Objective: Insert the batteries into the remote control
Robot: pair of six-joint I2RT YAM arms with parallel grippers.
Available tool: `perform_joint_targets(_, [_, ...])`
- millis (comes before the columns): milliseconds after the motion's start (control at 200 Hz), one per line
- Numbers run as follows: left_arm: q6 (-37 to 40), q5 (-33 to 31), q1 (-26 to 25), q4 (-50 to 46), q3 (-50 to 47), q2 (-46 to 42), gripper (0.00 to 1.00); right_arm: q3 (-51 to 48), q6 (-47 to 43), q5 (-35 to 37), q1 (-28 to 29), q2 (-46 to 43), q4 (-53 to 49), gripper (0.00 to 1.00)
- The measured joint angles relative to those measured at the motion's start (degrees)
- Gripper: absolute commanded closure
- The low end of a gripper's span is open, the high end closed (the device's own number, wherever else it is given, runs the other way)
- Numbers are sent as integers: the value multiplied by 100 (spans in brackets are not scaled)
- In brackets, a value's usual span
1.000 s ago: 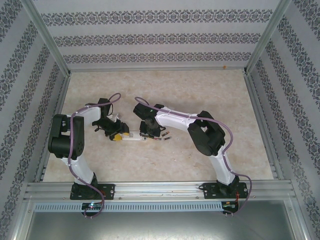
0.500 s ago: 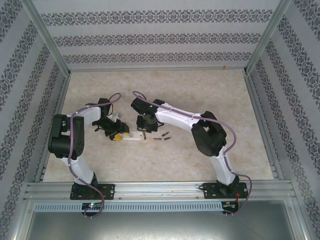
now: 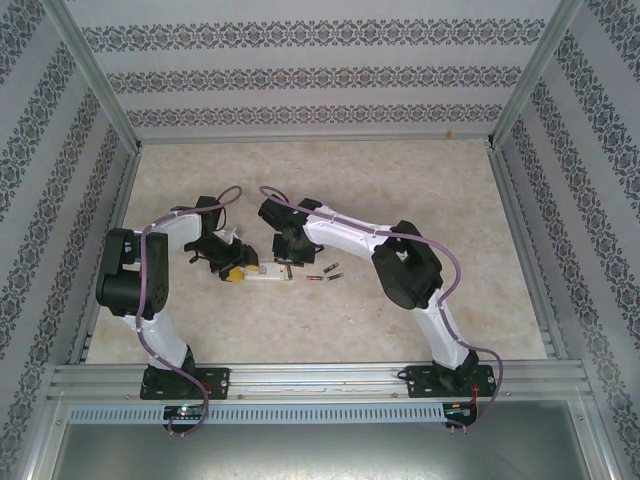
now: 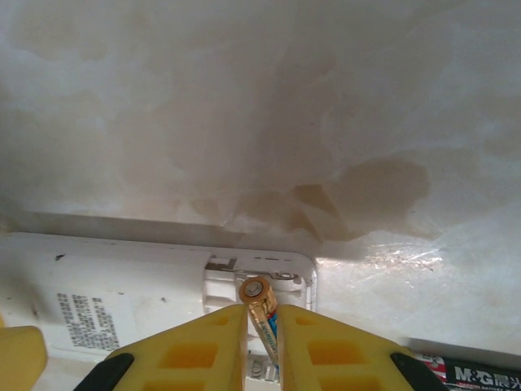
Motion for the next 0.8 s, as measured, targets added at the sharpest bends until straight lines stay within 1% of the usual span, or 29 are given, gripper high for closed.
perform_joint_targets(375, [0,0,0,2,0,0,49,9,-26,2,2,42,-118,82])
perform_joint_targets(605, [0,0,0,17,0,0,49,9,-66,2,2,42,-57,79])
perform_joint_targets(804, [0,0,0,20,0,0,49,22,-70,0,2,42,20,78])
